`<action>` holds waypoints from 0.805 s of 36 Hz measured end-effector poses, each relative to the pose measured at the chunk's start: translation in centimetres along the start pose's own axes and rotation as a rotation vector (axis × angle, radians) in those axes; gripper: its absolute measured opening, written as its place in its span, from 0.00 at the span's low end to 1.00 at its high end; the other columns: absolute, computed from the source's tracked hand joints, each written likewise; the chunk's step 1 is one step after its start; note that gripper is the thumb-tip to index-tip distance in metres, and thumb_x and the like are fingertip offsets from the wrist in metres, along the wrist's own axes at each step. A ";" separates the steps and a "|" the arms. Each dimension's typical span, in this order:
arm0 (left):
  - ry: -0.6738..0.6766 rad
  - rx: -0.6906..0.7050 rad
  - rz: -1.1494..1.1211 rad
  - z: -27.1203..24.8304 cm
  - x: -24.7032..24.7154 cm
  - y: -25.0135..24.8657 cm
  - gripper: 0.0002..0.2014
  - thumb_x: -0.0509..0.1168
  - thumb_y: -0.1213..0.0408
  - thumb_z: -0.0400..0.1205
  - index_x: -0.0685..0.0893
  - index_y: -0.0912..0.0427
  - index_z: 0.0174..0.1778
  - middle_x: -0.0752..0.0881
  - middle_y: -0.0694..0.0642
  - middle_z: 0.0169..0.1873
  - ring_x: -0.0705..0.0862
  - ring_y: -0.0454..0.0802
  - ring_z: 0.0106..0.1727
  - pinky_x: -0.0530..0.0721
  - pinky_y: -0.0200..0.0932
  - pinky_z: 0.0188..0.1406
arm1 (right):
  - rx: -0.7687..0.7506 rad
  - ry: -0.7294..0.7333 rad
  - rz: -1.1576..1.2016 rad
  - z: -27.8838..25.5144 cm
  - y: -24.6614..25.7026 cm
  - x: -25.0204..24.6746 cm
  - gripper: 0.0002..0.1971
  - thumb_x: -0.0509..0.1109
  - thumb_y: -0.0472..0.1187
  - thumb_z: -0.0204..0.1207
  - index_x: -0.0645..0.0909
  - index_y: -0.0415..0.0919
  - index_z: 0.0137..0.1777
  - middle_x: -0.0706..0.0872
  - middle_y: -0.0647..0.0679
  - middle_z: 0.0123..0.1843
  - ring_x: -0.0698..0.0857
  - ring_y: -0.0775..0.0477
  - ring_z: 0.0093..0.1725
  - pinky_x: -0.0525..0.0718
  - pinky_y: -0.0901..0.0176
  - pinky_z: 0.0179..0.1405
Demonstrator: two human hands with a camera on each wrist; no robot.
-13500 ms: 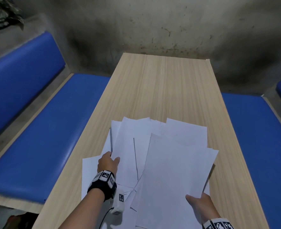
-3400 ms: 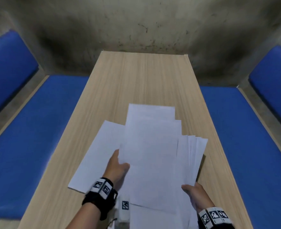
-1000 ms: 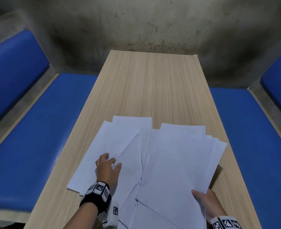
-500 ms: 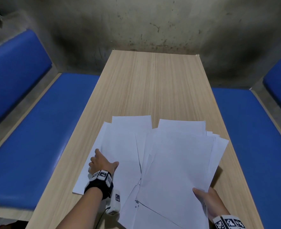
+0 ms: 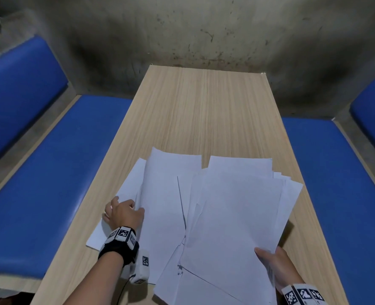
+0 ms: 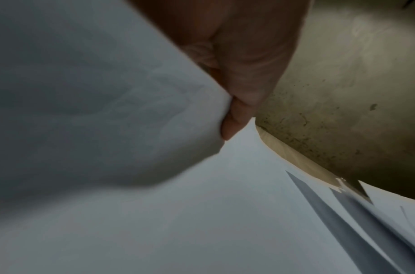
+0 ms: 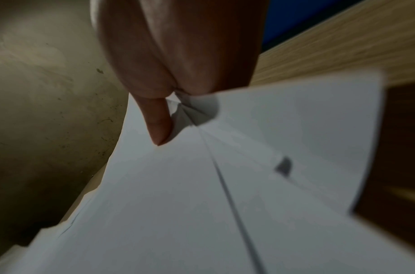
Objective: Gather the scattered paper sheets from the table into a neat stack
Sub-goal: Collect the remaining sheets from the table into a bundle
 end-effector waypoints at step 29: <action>0.372 -0.176 -0.438 -0.7 1.5 1.6 0.12 0.75 0.74 0.63 0.87 0.63 0.40 0.90 0.58 0.40 0.90 0.61 0.44 0.91 0.53 0.48 | -0.002 0.067 -0.042 -0.9 0.2 2.4 0.13 0.64 0.23 0.77 0.82 0.39 0.53 0.94 0.44 0.43 0.89 0.38 0.49 0.88 0.52 0.40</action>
Point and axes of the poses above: each hand's wrist, its own z-axis towards the middle knuckle, its own x-axis out of the palm, y = z × x, the point moved 8 cm from there along z, towards the middle knuckle
